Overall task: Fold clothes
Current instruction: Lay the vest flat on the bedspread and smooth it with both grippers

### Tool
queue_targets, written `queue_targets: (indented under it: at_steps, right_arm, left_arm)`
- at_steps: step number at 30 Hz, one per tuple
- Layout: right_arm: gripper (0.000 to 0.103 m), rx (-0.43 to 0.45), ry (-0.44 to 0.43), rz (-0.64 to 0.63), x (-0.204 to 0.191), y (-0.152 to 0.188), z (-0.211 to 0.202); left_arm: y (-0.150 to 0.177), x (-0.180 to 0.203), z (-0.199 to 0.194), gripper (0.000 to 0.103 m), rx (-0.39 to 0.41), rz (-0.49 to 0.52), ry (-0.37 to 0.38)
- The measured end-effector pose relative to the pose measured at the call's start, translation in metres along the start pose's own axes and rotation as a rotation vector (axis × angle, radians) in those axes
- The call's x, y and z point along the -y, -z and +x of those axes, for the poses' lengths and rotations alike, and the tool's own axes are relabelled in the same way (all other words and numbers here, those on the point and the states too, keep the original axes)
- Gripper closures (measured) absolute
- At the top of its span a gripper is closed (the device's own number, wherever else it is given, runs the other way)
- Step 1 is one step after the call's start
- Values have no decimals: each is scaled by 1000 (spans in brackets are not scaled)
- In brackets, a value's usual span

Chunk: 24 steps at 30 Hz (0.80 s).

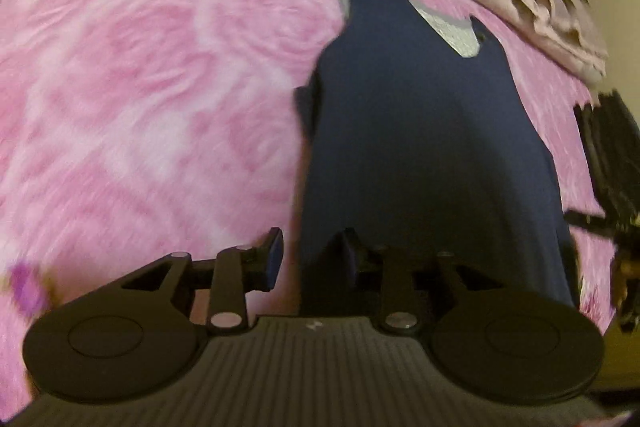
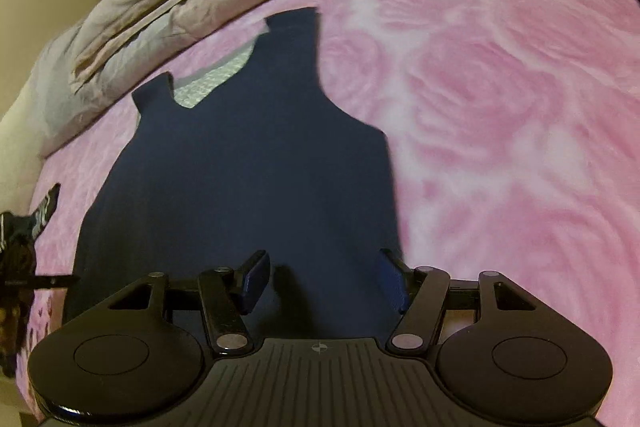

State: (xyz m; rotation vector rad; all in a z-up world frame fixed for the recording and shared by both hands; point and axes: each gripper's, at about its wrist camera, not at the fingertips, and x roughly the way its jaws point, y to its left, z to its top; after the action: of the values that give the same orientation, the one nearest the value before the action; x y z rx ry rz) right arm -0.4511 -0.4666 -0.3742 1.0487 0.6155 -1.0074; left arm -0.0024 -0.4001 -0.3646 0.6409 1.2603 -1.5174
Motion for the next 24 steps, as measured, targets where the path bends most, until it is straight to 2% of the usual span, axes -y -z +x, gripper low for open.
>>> queue_targets:
  at_steps: [4, 8, 12, 16, 18, 20, 21, 23, 24]
  right_arm:
    - [41, -17, 50, 8, -14, 29, -25]
    - [40, -14, 58, -14, -47, 66, -54]
    - [40, -37, 26, -26, -97, 105, -70]
    - [40, -138, -54, -60, -145, 155, -69]
    - [40, -193, -92, -80, -163, 178, -65]
    - [40, -225, -120, -110, -175, 196, -63]
    - [40, -235, -130, -128, -179, 204, -63]
    - [40, -248, -117, -143, -175, 216, -68]
    - [40, -246, -95, -144, -168, 219, -73]
  left_arm:
    - [27, -13, -26, 76, -3, -1, -12]
    - [58, -20, -54, 76, -26, 26, 0]
    - [98, -12, -80, 75, -88, 80, 56]
    - [150, 4, -97, 71, -178, 137, 125]
    - [177, 13, -94, 71, -223, 169, 132]
    - [199, 21, -87, 72, -243, 196, 110]
    - [207, 24, -83, 74, -253, 204, 86]
    - [218, 26, -78, 103, -258, 206, 43]
    - [220, 26, -81, 103, -247, 207, 30]
